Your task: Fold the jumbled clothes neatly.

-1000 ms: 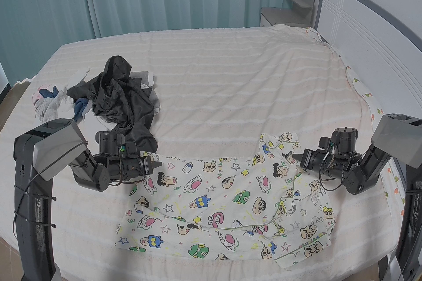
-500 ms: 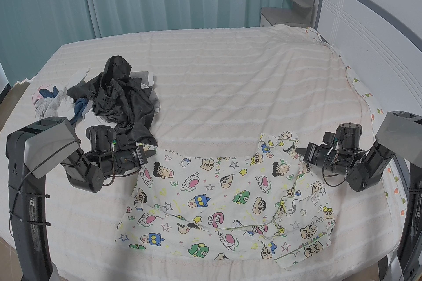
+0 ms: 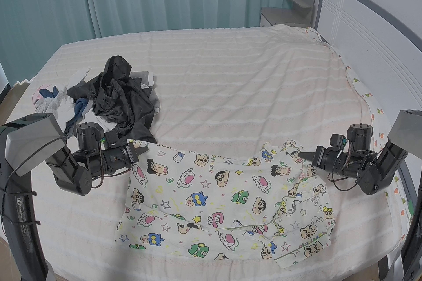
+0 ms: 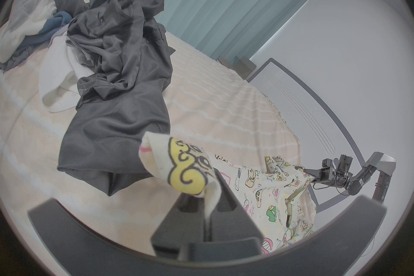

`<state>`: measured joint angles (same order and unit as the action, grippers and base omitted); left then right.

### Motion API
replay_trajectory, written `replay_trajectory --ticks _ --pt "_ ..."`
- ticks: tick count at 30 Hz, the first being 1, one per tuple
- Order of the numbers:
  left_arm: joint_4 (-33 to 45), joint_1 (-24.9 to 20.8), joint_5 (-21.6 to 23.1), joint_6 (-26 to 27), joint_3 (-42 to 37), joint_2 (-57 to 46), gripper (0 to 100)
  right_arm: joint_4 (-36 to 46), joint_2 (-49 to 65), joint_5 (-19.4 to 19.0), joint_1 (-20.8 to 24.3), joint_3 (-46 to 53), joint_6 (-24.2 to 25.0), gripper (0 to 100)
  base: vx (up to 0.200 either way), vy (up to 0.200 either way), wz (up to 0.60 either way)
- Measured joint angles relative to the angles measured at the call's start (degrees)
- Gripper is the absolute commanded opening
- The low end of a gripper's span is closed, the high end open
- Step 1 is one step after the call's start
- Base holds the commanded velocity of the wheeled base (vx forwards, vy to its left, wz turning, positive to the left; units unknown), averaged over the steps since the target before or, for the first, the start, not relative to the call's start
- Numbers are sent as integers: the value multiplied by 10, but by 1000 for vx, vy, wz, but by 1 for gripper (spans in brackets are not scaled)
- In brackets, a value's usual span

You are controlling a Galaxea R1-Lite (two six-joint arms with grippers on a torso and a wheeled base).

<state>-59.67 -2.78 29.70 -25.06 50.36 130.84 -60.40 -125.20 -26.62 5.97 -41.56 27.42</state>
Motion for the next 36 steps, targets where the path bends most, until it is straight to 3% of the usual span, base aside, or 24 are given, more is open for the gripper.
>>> replay_trajectory --ticks 14,22,36 --pt "-63 13 2 17 -81 -27 0 0 39 -77 -34 65 -16 0 0 0 0" --pt "-115 20 7 61 -165 -30 0 0 45 -108 -49 120 -77 0 0 0 0" --pt "-219 22 14 114 -291 0 0 0 20 -109 -53 209 -195 0 0 0 0"
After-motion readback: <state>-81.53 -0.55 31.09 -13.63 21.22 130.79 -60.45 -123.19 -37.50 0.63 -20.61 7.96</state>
